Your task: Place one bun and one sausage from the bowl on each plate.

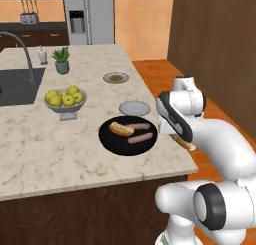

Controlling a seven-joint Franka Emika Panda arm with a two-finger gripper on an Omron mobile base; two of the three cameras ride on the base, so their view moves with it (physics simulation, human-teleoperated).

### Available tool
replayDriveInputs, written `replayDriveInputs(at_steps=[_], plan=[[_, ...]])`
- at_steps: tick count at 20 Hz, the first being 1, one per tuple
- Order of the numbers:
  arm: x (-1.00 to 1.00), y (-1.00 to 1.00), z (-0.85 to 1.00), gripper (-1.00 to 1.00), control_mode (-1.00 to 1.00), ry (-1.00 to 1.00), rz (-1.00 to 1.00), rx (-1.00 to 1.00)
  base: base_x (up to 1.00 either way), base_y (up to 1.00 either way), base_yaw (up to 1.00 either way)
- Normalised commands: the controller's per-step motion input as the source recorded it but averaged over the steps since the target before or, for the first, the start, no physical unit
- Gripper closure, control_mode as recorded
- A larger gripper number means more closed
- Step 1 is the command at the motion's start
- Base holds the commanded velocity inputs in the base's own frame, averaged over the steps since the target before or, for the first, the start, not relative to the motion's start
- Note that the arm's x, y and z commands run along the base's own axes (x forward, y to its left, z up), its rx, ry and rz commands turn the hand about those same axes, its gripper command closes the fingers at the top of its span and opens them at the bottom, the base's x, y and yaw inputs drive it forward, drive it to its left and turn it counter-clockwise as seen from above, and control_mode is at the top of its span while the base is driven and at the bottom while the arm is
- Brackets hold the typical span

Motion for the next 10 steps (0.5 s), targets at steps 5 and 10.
replayDriveInputs(at_steps=[5,10], plan=[[0.0,0.0,0.0,1.0,1.0,0.0,0.0,0.0,-0.29,-1.0,0.51],[0.0,0.0,0.0,1.0,1.0,0.0,0.0,0.0,0.0,-0.89,0.68]])
